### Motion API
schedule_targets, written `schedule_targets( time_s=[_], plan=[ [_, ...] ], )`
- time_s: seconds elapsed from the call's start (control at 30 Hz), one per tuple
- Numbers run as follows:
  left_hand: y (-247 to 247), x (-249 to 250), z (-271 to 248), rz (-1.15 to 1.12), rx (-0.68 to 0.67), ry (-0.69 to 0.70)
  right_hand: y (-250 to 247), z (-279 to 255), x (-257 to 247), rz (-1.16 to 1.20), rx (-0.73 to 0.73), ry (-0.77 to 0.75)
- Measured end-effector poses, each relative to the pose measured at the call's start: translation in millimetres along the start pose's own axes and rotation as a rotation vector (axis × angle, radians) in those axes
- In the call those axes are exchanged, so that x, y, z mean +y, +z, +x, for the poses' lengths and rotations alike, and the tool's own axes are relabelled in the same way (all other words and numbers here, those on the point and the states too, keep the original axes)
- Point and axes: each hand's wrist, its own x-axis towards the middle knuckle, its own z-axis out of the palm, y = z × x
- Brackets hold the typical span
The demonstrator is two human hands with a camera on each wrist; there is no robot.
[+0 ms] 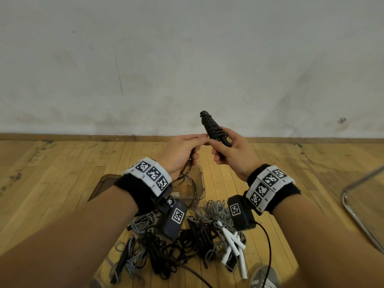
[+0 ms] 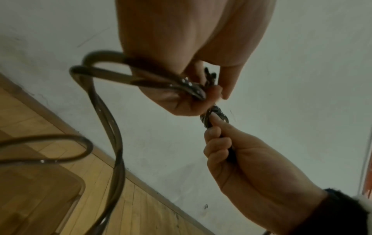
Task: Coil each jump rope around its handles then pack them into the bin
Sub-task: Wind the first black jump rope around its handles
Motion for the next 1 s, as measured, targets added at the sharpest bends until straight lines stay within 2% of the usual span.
schedule_targets(
  time_s=[0.2,0.37,0.57,0.63,0.77,0.83,0.9,1.0],
  plan=[
    [-4,2,-3,0.289,0.032,0.091,0,5,3,-0.166,0.052,0.017],
    [-13,4,-5,0.376,0.077,0.066,-2,2,-6,-0.069,0.009,0.099],
    [-9,7,-4,0.390,0.065,0.026,-2,-4,-3,-0.317,-0.030,-0.063],
    [-6,5,-5,0.425,0.084,0.008,-1,-2,1,-0.389,-0.053,-0.087],
    [-5,4,-4,0.427,0.028,-0.047,-2,1,10,-0.510,-0.080,-0.101],
    [-8,1,-1,0.463,0.033,-0.033,-2,2,11,-0.530,-0.086,-0.111],
    [-12,-3,0,0.530,0.036,-0.051,-3,2,11,-0.548,-0.063,-0.140],
    [-17,-5,2,0.548,-0.038,-0.084,-8,4,14,-0.583,-0.011,-0.141]
  ],
)
